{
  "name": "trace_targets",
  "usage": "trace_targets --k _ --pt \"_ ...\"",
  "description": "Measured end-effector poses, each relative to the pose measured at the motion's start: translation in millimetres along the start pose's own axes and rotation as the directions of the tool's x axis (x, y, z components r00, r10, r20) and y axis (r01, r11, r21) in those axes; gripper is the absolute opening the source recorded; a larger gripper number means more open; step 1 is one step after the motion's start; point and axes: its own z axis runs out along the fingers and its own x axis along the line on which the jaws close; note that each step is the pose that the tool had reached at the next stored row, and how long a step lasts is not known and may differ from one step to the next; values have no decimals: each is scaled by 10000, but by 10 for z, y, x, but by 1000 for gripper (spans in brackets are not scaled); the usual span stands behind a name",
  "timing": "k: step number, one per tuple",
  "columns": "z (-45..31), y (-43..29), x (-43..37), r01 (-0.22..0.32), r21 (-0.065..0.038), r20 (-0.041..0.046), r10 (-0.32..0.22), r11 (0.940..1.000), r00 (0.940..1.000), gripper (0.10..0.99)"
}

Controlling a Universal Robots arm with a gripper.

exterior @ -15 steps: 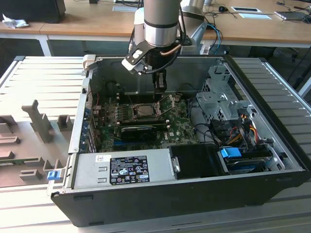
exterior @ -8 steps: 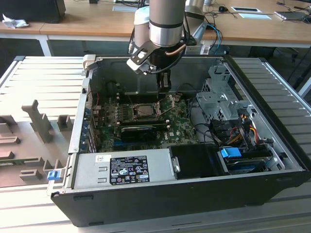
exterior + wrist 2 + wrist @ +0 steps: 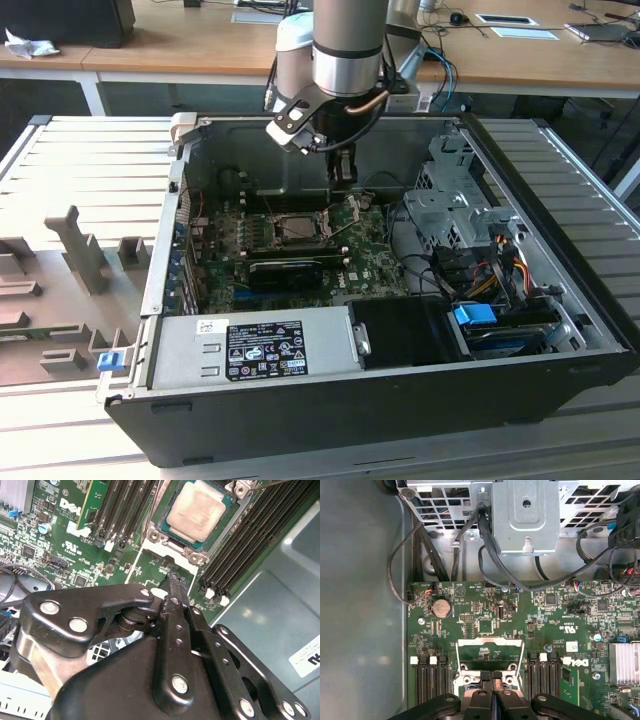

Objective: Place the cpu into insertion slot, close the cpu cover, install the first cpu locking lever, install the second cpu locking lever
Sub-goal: 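Close the cpu cover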

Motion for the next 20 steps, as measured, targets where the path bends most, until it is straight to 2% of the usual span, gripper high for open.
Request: trace_targets --k 5,11,20 --pt "2 39 0 14 0 -2 -14 10000 10000 106" --pt "8 144 1 28 30 -1 -28 10000 10000 106" --pt "13 206 1 27 30 -2 -27 10000 10000 106"
